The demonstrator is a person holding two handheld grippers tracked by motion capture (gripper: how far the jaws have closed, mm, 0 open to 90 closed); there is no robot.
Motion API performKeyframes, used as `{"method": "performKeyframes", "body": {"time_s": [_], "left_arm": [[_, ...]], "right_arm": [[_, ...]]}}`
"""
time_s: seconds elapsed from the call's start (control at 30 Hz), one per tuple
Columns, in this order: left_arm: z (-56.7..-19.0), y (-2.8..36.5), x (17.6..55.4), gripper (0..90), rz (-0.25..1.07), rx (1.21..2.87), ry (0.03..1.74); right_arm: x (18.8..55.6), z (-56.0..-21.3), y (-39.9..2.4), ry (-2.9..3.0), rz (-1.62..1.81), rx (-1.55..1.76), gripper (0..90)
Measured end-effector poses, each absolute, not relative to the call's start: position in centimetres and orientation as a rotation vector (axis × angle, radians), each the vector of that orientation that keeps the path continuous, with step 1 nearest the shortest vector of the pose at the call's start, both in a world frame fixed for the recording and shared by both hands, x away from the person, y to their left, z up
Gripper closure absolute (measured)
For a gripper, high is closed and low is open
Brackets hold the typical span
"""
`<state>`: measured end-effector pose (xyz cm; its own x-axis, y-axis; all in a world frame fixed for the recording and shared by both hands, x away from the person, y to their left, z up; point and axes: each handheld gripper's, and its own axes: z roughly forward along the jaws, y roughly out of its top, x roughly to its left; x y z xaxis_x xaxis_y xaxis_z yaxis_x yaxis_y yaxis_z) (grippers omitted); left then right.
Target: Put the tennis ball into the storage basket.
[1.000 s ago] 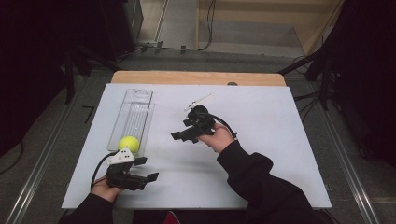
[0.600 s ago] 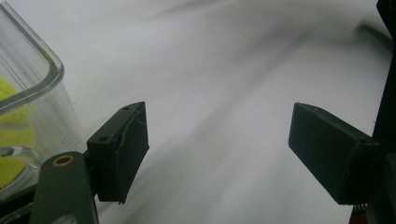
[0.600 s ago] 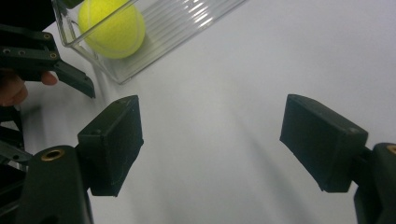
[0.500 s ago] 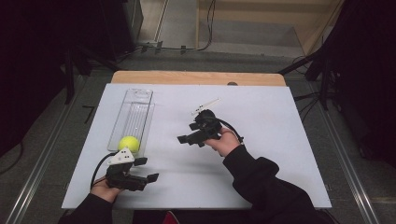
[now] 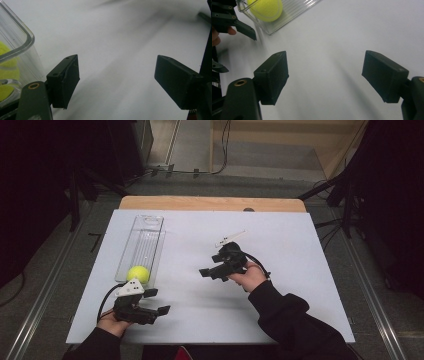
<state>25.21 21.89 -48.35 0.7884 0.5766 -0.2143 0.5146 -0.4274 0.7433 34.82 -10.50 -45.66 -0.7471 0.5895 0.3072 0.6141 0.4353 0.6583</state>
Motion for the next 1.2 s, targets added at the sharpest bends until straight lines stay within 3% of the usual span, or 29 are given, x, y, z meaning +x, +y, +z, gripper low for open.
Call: {"method": "performKeyframes", "body": {"time_s": [1.2], "left_arm": [[-48.3,22.1,25.3,20.8,0.108,2.105,0.837]], "right_arm": [[31.6,-46.4,-16.5,-2.635,-1.268,-1.208,19.2]]}}
